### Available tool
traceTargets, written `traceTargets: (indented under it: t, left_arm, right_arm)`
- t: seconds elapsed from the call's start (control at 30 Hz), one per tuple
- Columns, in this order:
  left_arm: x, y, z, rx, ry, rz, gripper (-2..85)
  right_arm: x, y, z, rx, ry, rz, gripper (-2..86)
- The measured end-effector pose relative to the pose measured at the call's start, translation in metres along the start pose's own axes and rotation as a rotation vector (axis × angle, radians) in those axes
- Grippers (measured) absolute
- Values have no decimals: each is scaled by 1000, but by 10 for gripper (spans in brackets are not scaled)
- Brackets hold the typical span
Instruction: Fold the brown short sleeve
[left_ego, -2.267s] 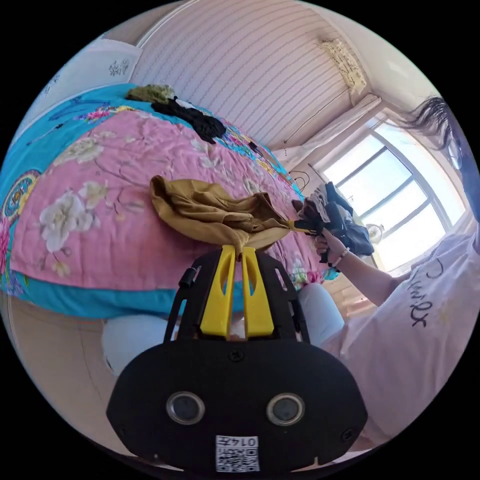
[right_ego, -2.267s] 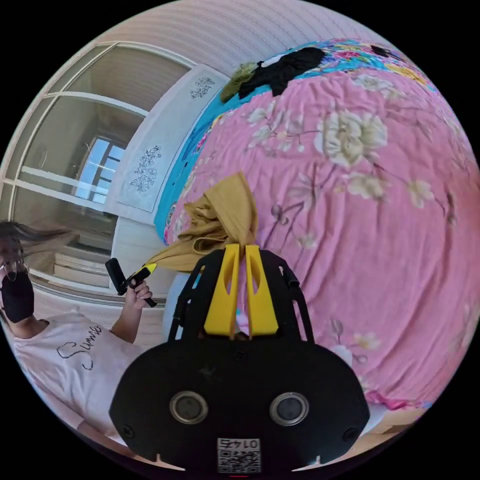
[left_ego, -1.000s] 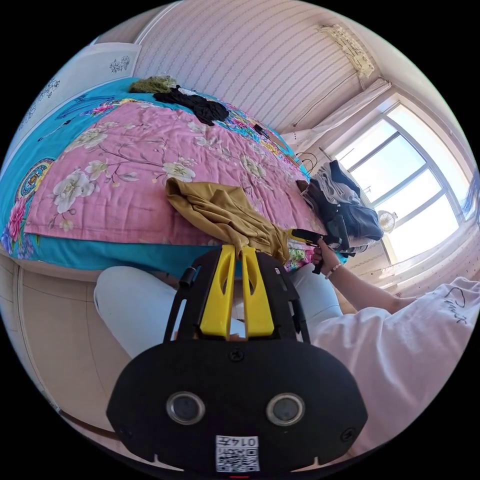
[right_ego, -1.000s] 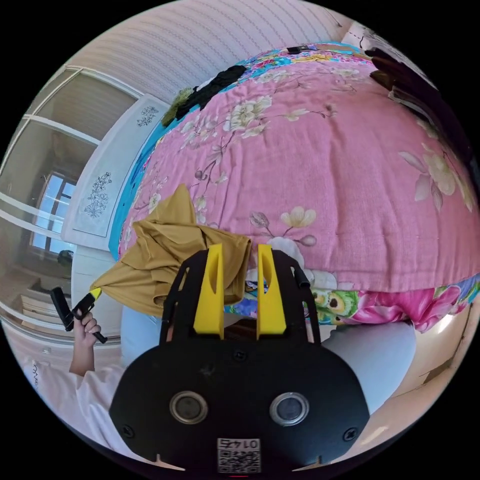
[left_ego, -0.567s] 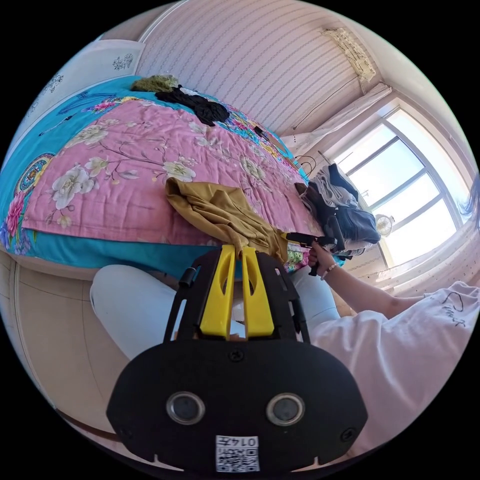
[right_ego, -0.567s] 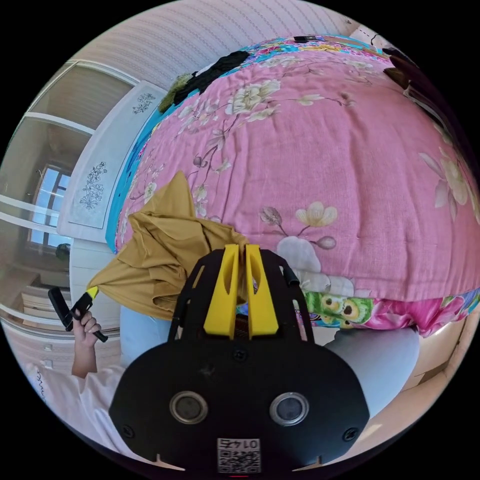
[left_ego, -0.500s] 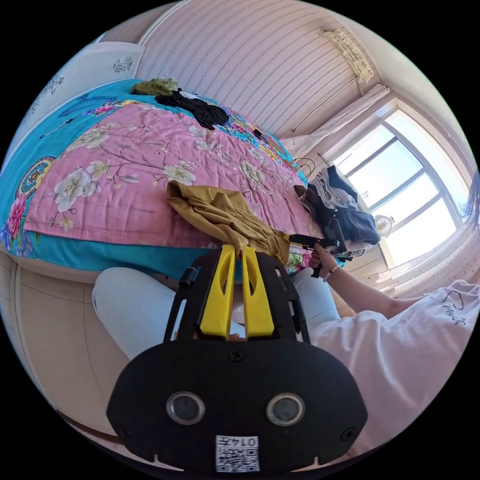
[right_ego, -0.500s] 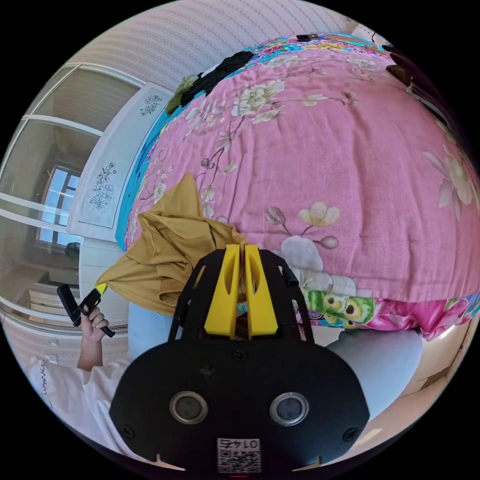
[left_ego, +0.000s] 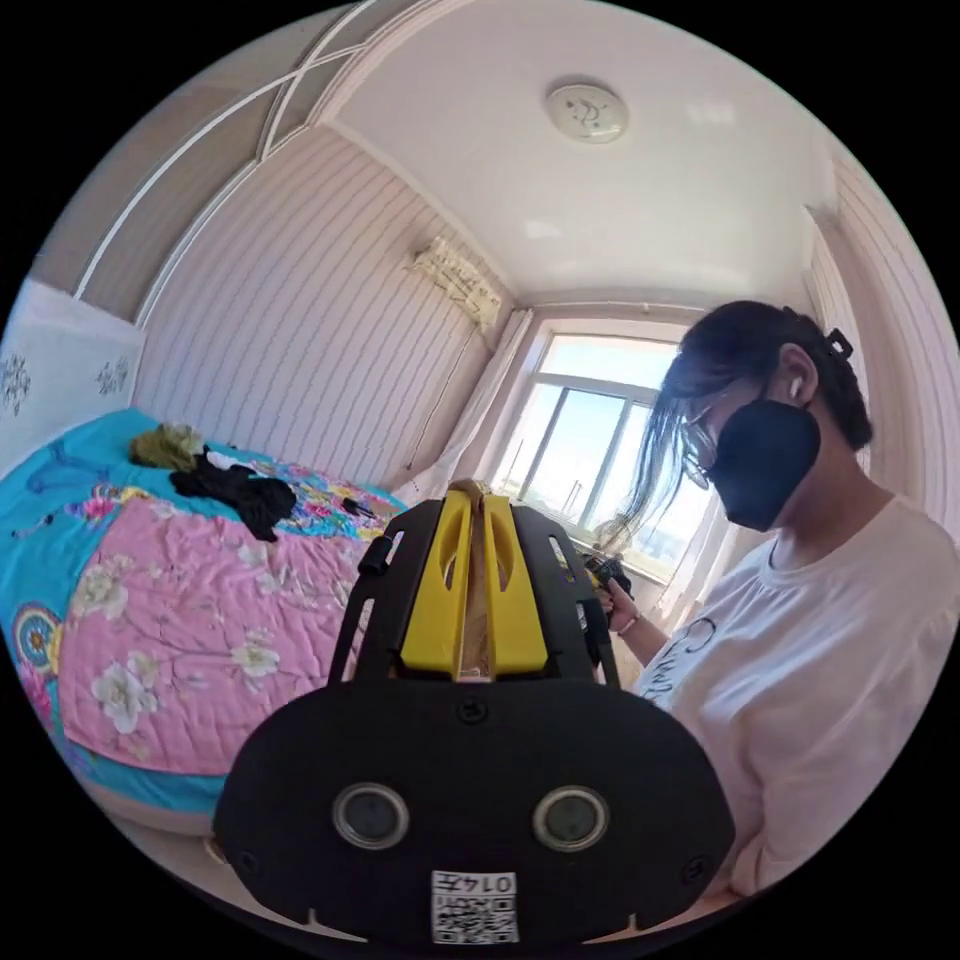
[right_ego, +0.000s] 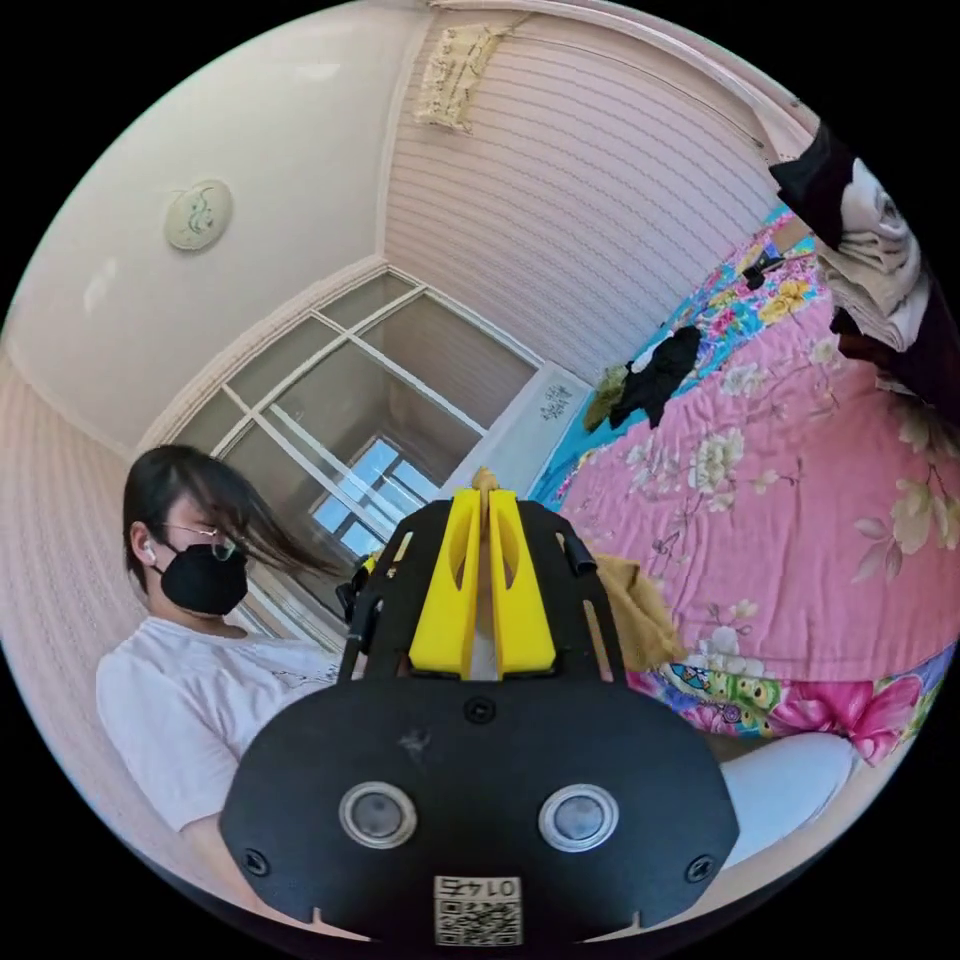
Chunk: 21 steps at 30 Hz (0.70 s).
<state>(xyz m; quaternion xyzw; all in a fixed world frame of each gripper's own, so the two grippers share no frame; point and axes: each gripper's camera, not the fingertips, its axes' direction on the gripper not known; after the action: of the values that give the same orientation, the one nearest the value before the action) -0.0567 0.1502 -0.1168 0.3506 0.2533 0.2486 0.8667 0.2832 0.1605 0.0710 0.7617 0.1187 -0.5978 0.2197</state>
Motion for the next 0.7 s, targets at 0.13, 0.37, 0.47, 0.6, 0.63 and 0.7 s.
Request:
traceTargets:
  t: [0.13,0.37,0.47,0.6,0.63,0.7]
  left_arm:
    - [25,-45,-4,13,4,104,-10]
    - [-96,-130,130,-198,-211,-9,-9]
    - [-118,-203,189,-210,-388,46,-9]
    - [-107,-266,196,73,-395,54,-9]
    - [-108,-268,198,79,-405,53,-9]
    - [-115,-262,204,59,-417,47,-9]
  right_arm:
    - [-72,-29,-25,43,-46,-203,5]
    - [-44,-135,32,-103,304,-181,4]
    - [-38,-213,74,-120,507,-180,5]
    - [-123,-280,75,148,425,-397,5]
    - [-140,-282,76,200,413,-461,5]
    - [-148,-279,82,194,399,-515,5]
